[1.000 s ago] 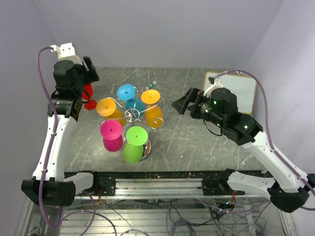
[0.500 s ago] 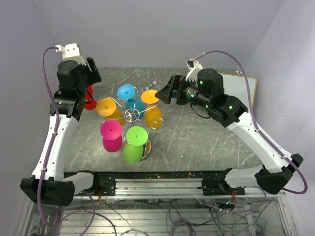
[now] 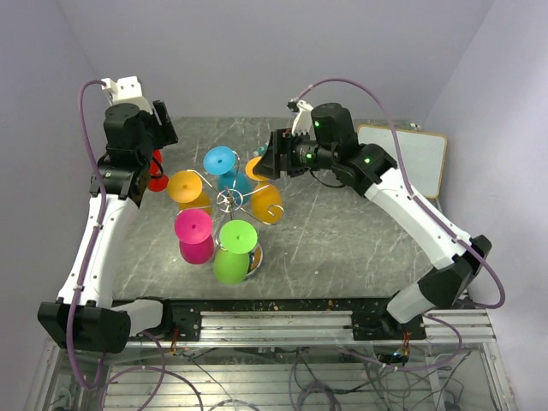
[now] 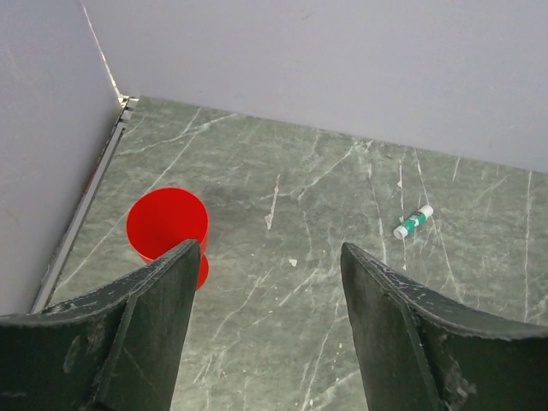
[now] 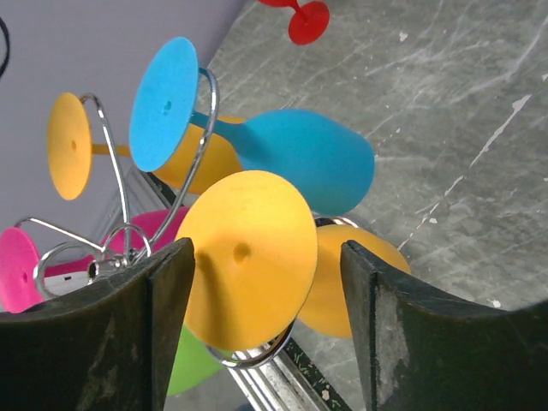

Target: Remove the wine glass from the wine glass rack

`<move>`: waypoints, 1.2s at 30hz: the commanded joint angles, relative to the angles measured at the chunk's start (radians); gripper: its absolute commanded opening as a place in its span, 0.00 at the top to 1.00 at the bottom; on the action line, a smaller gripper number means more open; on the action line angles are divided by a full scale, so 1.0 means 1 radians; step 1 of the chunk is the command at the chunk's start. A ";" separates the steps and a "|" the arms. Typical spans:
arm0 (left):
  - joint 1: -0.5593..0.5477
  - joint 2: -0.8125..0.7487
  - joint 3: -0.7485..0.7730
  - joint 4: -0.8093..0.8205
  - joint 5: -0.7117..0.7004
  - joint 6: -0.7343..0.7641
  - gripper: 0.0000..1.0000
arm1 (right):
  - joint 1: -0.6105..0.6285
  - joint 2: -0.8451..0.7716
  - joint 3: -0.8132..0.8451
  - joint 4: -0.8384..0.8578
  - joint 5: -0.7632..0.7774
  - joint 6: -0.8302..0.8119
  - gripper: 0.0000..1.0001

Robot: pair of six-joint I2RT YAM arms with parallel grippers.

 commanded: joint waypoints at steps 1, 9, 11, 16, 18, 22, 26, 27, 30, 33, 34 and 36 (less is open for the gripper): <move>0.021 -0.004 0.035 0.009 0.023 -0.001 0.24 | -0.028 0.024 0.032 -0.027 -0.077 -0.039 0.35; 0.061 0.013 0.041 0.006 0.080 -0.025 0.25 | -0.056 0.033 0.009 -0.015 -0.121 -0.019 0.52; 0.063 0.013 0.043 0.005 0.087 -0.030 0.25 | -0.056 0.030 0.012 -0.025 -0.104 -0.024 0.54; 0.064 0.017 0.043 0.006 0.093 -0.034 0.26 | -0.056 0.028 0.022 -0.032 -0.092 -0.026 0.60; 0.065 0.019 0.044 0.005 0.098 -0.035 0.26 | -0.056 0.025 0.025 -0.037 -0.078 -0.028 0.60; 0.069 0.022 0.044 0.004 0.104 -0.038 0.26 | -0.057 0.024 0.042 -0.061 -0.038 -0.038 0.60; 0.076 0.024 0.044 0.006 0.112 -0.043 0.27 | -0.056 0.029 0.068 -0.083 -0.022 -0.044 0.66; 0.077 0.025 0.044 0.005 0.113 -0.044 0.27 | -0.056 0.031 0.074 -0.088 -0.020 -0.047 0.66; 0.085 0.029 0.044 0.006 0.122 -0.048 0.27 | -0.056 0.036 0.095 -0.108 -0.006 -0.053 0.67; 0.093 0.031 0.045 0.008 0.133 -0.051 0.27 | -0.057 0.038 0.106 -0.122 0.009 -0.056 0.71; 0.094 0.031 0.046 0.007 0.135 -0.053 0.27 | -0.056 0.038 0.109 -0.126 0.011 -0.058 0.73; 0.096 0.032 0.046 0.006 0.137 -0.055 0.28 | -0.057 0.040 0.112 -0.132 0.013 -0.055 0.75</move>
